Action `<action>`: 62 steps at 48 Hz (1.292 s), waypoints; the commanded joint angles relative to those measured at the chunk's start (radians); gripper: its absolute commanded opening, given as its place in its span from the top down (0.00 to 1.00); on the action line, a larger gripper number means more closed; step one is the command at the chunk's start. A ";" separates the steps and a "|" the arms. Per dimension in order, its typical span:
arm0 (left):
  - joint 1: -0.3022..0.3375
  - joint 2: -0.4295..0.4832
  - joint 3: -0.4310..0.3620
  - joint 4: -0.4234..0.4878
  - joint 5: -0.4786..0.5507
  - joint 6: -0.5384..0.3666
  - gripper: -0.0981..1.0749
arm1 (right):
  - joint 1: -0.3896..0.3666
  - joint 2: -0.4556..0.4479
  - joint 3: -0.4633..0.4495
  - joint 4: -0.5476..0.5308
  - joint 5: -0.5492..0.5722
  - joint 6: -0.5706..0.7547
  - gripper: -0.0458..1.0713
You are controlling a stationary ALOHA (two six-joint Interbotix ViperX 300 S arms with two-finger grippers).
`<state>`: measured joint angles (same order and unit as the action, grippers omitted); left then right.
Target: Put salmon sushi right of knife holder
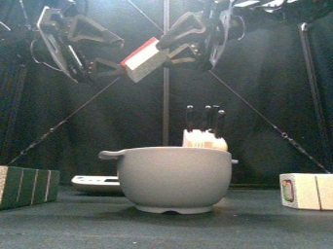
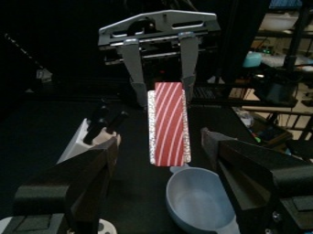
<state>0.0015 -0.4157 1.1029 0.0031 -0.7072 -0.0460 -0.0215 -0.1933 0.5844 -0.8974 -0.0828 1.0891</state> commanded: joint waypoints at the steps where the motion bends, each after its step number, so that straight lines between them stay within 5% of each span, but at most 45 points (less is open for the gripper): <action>1: 0.002 -0.009 -0.006 -0.008 -0.025 0.002 0.03 | -0.002 -0.035 -0.014 0.006 -0.005 -0.002 0.37; 19: 0.015 -0.009 0.008 -0.055 -0.025 0.005 0.03 | 0.000 -0.167 -0.015 0.186 0.118 -0.002 0.37; 40: 0.031 -0.009 0.023 -0.095 -0.025 0.005 0.03 | 0.084 -0.345 -0.014 0.141 0.713 0.025 0.37; 54: 0.037 -0.009 0.029 -0.098 -0.025 0.005 0.03 | 0.123 -0.543 0.155 -0.120 0.842 0.420 0.37; 62: 0.049 -0.009 0.035 -0.098 -0.025 0.003 0.03 | 0.130 -0.554 0.282 -0.184 0.905 0.647 0.37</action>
<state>0.0414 -0.4218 1.1474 -0.0936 -0.7225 -0.0430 0.1028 -0.7593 0.8283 -1.0584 0.7992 1.6659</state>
